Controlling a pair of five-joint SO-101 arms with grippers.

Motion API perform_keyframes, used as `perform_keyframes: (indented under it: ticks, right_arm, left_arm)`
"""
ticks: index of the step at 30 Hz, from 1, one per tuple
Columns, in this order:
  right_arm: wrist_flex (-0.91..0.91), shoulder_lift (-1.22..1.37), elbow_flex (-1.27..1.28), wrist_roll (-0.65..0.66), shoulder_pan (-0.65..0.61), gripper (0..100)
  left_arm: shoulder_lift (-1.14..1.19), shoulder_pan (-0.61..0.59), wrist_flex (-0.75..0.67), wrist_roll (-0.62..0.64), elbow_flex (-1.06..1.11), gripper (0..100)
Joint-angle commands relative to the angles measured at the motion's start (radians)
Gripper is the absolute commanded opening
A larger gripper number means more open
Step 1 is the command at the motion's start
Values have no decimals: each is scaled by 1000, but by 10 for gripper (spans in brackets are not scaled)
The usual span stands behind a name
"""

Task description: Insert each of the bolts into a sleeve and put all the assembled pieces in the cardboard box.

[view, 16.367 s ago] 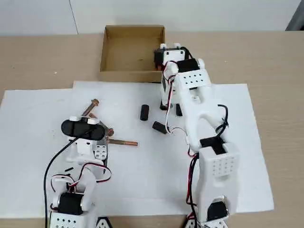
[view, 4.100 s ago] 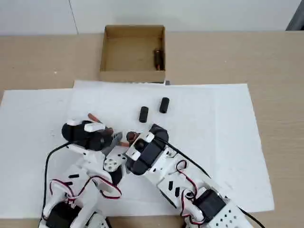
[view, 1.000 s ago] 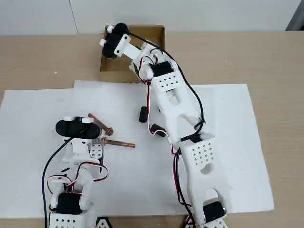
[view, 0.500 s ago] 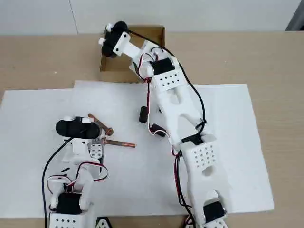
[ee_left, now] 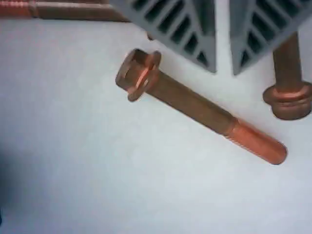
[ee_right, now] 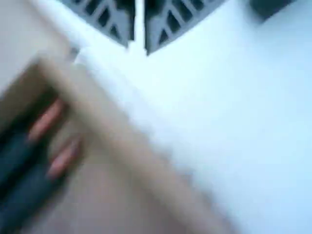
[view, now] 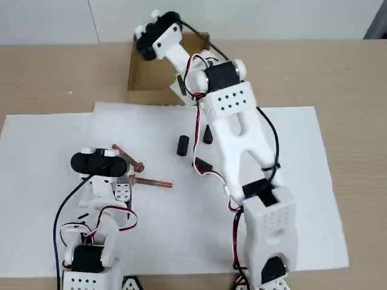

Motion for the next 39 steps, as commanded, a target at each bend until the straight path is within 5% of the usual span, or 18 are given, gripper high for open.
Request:
perform_keyframes:
  ticks: [1, 19, 39]
  right_arm:
    - [125, -101, -55, -98, -4, 3]
    - [260, -94, 68, -617, 13, 5]
    - [156, 188, 72, -721, 65, 5]
  left_arm:
    - [-8, -2, -26, 0, -5, 6]
    - [-8, 0, -26, 0, -5, 6]
    - [-8, -2, -26, 0, -5, 6]
